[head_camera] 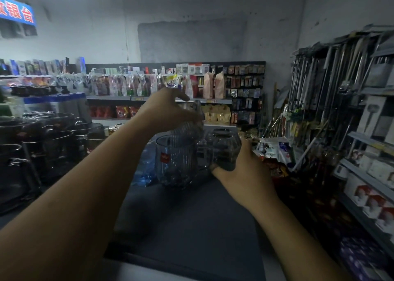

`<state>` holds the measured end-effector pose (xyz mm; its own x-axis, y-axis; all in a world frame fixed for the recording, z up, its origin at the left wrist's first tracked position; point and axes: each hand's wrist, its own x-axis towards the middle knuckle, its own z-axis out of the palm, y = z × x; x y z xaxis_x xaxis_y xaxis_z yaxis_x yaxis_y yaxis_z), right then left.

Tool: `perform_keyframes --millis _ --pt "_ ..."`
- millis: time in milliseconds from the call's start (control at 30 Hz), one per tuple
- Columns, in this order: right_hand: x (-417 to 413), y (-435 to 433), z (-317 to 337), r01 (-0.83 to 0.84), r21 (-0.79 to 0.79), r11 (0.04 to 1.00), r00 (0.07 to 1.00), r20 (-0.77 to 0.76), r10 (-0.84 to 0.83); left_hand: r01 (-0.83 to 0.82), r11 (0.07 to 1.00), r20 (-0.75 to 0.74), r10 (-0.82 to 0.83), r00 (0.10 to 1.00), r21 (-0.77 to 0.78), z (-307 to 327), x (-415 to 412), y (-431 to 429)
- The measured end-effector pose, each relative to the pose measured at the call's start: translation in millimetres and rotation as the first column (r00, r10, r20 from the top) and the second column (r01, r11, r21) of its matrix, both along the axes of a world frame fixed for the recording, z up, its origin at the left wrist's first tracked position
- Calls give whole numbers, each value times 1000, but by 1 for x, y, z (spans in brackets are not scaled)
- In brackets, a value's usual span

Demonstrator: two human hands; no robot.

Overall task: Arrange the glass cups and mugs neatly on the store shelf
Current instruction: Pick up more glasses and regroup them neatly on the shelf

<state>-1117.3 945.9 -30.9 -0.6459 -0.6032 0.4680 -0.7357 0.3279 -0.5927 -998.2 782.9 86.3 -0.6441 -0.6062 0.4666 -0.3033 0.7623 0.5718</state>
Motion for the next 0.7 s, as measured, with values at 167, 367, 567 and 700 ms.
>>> perform_keyframes --millis 167,367,567,700 --pt "0 2 3 -71 -28 997 991 108 74 54 991 -290 -16 957 126 6 17 0" --pt "10 6 39 -35 -197 980 993 -117 12 138 941 -443 14 896 310 10 36 -4" --pt "22 -33 105 -229 -324 918 943 159 291 326 830 -465 -92 880 452 10 39 -3" --pt "22 -54 125 -375 -456 807 683 452 573 469 741 -518 -192 834 480 16 40 -5"
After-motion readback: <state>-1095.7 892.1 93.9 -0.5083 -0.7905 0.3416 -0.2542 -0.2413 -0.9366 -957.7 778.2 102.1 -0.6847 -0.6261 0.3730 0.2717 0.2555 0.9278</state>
